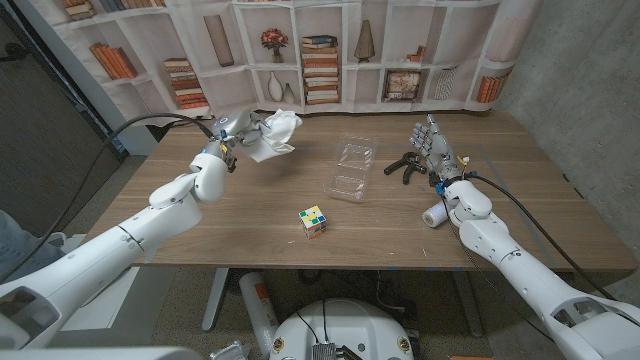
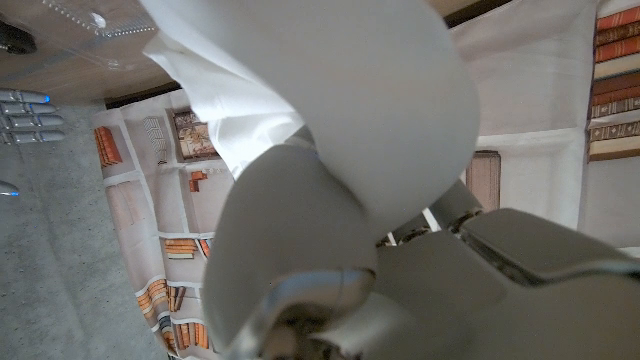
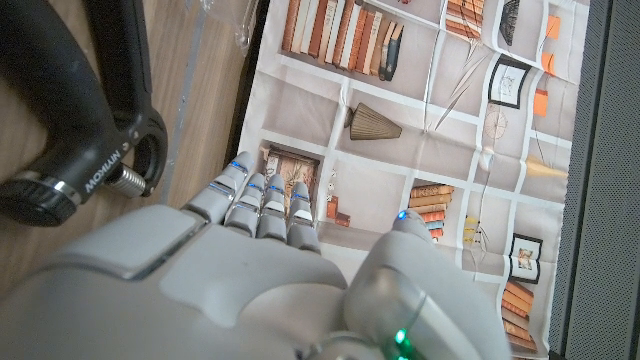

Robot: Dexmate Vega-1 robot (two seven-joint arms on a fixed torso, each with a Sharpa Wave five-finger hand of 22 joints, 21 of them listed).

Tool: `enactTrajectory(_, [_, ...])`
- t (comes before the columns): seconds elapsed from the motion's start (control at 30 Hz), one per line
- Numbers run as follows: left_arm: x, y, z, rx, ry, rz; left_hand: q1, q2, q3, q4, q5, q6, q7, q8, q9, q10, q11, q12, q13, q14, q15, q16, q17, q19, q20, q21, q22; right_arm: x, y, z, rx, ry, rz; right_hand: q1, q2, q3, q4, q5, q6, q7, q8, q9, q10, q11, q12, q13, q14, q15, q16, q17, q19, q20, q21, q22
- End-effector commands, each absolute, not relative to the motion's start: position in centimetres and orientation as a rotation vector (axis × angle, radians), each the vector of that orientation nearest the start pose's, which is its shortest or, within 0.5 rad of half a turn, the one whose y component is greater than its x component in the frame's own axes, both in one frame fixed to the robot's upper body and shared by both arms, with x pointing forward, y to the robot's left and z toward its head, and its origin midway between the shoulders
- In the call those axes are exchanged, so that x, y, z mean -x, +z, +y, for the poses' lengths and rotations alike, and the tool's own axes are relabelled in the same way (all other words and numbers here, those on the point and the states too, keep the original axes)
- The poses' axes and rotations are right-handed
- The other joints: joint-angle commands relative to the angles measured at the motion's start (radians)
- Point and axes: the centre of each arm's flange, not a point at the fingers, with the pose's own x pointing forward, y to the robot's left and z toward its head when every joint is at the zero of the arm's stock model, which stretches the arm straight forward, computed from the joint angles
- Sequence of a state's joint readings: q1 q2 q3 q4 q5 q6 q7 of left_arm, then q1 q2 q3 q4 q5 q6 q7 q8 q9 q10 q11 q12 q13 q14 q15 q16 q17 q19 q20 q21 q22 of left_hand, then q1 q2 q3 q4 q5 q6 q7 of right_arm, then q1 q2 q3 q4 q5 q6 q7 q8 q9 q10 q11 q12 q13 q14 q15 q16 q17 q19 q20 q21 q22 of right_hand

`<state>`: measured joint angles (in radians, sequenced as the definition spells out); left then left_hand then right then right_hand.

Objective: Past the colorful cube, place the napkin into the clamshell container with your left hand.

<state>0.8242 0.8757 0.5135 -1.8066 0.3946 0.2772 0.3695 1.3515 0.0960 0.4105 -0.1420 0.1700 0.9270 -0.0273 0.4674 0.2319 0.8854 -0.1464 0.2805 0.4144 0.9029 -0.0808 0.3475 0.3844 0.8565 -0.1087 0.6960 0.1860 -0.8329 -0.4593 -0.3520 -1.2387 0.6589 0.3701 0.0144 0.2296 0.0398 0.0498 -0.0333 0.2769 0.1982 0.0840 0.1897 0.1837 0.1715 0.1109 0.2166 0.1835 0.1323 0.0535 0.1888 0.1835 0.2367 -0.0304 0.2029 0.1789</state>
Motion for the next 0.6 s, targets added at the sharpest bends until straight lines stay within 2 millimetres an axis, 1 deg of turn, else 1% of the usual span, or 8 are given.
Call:
enactTrajectory(0.03, [-58.1,6.4,27.6,-1.237,0.326,-0.8,0.003,-0.011,-0.009,0.0,0.002,0.005,-0.005,0.002,0.0,0.002,-0.008,-0.001,0.004,0.034,-0.144,0.003,0.101,-0.008,-0.034,0.009,0.002,-65.5,-3.2,-29.6,-0.113,0.152,-0.642,0.002,0.012,-0.001,-0.002,-0.001,0.004,0.003,0.006,0.005,0.005,0.0,-0.001,0.006,0.005,0.004,0.0,0.003,0.008,0.0,-0.003,0.004])
enactTrajectory(0.33, [-57.7,6.2,26.9,-1.248,0.31,-0.832,0.004,-0.013,-0.016,0.0,0.003,0.002,-0.008,0.0,-0.001,0.0,-0.006,-0.006,0.008,0.023,-0.144,0.001,0.112,-0.024,-0.031,0.01,0.002,-65.5,-3.0,-29.6,-0.113,0.154,-0.649,0.002,0.012,-0.001,-0.002,-0.002,0.005,0.003,0.006,0.005,0.005,0.0,-0.002,0.006,0.005,0.004,0.0,0.003,0.008,0.0,-0.003,0.004])
enactTrajectory(0.6, [-57.3,6.2,26.1,-1.262,0.297,-0.868,0.007,-0.013,-0.021,-0.001,0.004,0.0,-0.008,0.0,-0.002,-0.001,-0.006,-0.01,0.01,0.02,-0.143,0.002,0.121,-0.027,-0.03,0.015,0.001,-65.7,-2.9,-29.4,-0.113,0.16,-0.649,0.003,0.013,-0.002,-0.003,-0.002,0.005,0.005,0.006,0.005,0.005,0.0,-0.001,0.006,0.003,0.004,-0.001,0.003,0.008,0.001,-0.003,0.004])
